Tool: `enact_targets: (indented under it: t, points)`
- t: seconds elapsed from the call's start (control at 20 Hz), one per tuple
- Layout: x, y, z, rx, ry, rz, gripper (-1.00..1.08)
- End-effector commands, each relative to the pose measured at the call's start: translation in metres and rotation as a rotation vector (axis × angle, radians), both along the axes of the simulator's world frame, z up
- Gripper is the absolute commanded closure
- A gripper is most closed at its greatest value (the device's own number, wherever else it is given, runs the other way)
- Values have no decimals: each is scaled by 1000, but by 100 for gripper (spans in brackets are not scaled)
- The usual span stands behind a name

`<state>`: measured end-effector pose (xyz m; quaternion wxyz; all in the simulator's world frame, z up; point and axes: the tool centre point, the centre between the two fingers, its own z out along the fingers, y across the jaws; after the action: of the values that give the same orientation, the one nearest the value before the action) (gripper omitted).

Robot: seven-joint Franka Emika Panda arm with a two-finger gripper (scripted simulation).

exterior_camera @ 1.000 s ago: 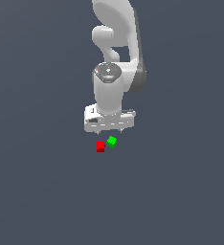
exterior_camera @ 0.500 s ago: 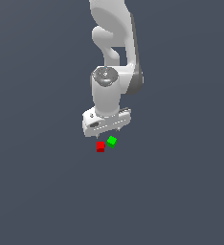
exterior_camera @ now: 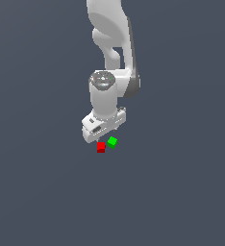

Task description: Stack the red cube on top of the green cube.

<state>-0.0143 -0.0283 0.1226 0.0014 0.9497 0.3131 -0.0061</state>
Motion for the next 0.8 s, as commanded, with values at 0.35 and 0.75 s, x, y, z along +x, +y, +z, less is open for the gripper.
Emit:
enact_targets:
  t: [0.35, 0.75]
  points:
    - [0, -9, -14, 3, -2, 250, -92]
    - [3, -17, -25, 6, -4, 462, -92]
